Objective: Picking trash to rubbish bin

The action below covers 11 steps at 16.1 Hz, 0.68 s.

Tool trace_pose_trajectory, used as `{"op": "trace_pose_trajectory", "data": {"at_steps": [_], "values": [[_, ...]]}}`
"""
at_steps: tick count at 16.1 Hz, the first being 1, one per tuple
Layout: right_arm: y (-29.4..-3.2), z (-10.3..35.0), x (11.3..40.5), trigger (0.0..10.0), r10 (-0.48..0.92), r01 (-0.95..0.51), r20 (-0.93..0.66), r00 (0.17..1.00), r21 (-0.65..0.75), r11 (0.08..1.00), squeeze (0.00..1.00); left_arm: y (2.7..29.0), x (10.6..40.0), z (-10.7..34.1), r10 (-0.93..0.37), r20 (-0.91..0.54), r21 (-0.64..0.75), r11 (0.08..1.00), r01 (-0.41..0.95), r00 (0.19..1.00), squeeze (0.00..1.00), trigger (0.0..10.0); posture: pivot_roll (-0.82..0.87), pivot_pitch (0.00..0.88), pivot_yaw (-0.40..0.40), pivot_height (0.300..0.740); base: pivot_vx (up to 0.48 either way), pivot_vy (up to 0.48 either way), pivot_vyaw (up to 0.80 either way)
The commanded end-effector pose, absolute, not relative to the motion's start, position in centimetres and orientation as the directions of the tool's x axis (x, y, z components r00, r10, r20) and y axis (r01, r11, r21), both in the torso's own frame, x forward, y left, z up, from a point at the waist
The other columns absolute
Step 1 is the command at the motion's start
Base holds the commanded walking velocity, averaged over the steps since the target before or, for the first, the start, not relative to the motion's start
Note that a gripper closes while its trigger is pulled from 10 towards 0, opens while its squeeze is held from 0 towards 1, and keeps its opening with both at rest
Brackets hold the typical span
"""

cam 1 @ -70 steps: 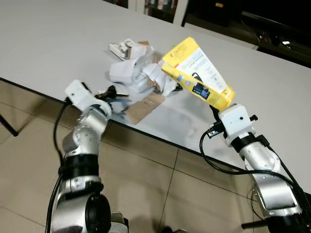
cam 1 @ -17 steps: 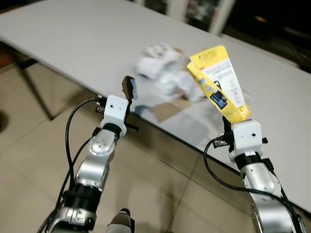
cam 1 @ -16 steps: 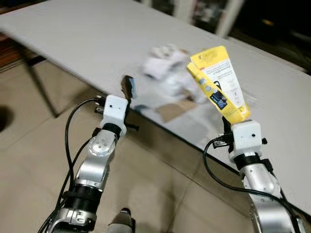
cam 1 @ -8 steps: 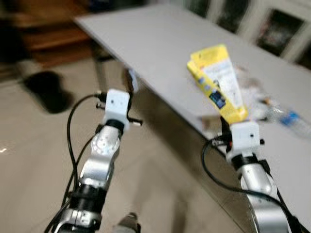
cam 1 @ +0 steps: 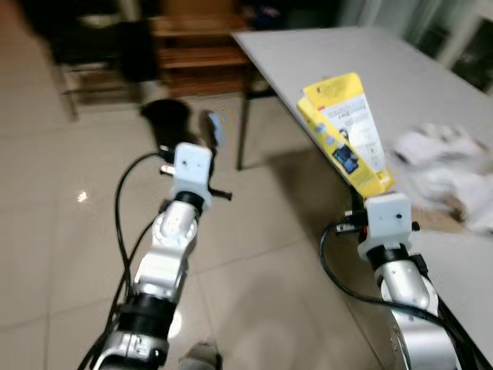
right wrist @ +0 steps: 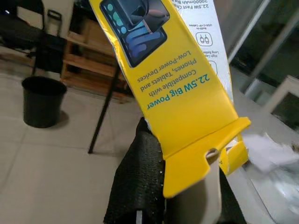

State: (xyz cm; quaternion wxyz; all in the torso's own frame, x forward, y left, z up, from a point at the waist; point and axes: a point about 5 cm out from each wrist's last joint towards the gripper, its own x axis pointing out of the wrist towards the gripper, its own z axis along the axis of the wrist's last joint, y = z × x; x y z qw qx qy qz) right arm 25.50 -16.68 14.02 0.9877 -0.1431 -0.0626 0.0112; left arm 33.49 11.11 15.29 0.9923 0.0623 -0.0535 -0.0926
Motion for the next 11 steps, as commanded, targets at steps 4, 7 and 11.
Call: {"op": "trace_pose_trajectory", "data": {"at_steps": [4, 7, 11], "values": [[-18.4, 14.8, 25.2, 10.0, -0.068, 0.113, 0.182, 0.981, -0.252, 0.961, 0.00, 12.0, 33.0, 14.3, -0.219, 0.074, 0.141, 0.968, 0.207, 0.973, 0.00, 10.0, 0.25, 0.100, -0.097, 0.740, 0.000, 0.000, 0.76], [-20.4, 14.8, 24.6, 10.0, -0.149, 0.191, 0.180, 0.972, -0.245, 0.951, 0.00, 12.8, 32.6, 13.8, -0.201, 0.062, 0.147, 0.971, 0.191, 0.978, 0.00, 10.0, 0.24, 0.097, -0.092, 0.740, 0.000, 0.000, 0.64], [-20.0, 14.5, 24.2, 10.0, -0.150, 0.187, 0.172, 0.974, -0.227, 0.956, 0.00, 12.3, 32.8, 13.4, -0.217, 0.044, 0.146, 0.967, 0.208, 0.975, 0.00, 10.0, 0.22, 0.095, -0.087, 0.740, 0.000, 0.000, 0.57]]}}
